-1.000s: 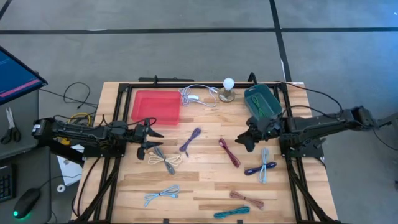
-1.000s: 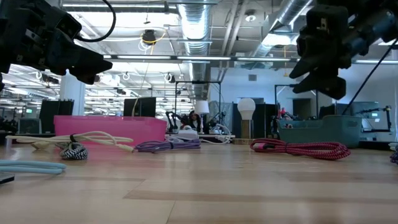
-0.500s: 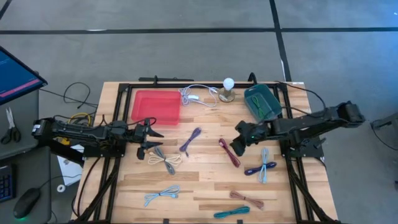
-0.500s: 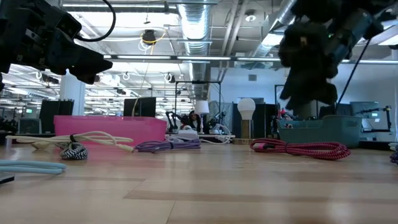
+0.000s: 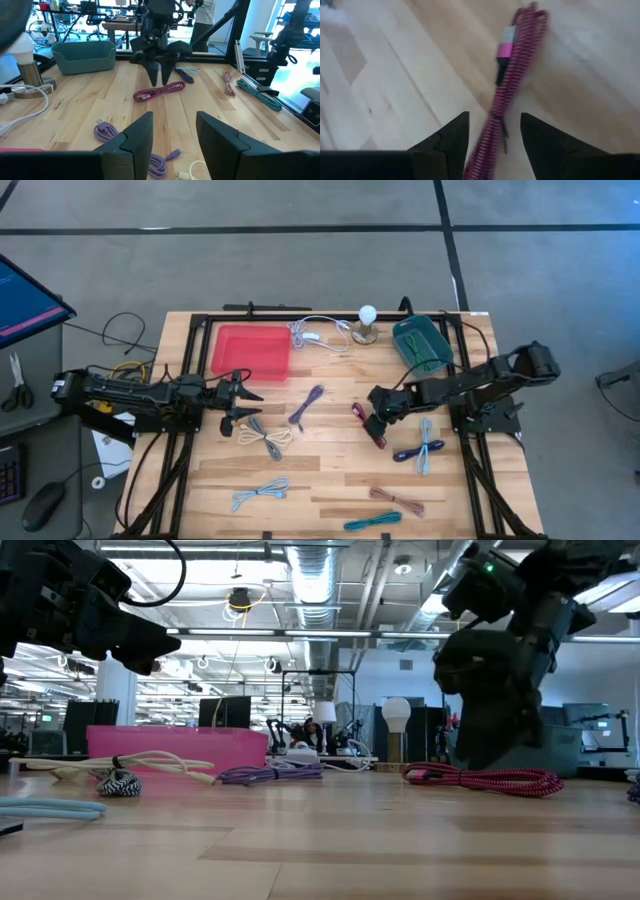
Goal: Pick & Place USB Port
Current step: Put the black and pink charger cable into the pink bin
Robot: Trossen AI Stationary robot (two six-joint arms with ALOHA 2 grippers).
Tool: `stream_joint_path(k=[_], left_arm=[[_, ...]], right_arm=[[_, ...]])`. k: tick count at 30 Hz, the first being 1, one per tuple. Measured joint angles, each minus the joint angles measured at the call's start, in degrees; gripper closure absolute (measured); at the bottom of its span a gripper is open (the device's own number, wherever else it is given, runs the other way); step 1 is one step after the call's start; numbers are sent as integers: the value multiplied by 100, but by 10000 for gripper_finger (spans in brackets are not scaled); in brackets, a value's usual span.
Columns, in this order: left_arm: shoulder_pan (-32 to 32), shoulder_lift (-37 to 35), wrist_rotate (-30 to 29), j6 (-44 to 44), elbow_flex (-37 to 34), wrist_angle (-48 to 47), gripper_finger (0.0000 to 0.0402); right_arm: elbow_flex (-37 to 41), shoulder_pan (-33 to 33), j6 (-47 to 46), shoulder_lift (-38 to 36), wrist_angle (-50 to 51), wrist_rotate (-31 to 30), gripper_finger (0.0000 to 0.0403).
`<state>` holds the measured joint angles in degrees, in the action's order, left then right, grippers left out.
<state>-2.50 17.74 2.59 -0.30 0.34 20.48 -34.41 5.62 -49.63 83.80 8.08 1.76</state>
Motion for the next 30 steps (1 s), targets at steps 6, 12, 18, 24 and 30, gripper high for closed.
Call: stream_joint_path(k=[6,12,18,24,30], left_arm=[[0,1,0,0,0,-1,253],[0,0,0,0,0,-1,253],[0,-1,0,0,0,-1,253],[0,0,-2,0,0,8,253],[0,-1,-10,0,0,157,253]], right_arm=[[-2,79,-127,431,-400,255,242],[-13,72,-146,627,-421,293,266],[4,40,-39,477,-349,281,357],[12,-2,492,246,-401,56,386],[11,-181,1586,-78,-483,-486,395]])
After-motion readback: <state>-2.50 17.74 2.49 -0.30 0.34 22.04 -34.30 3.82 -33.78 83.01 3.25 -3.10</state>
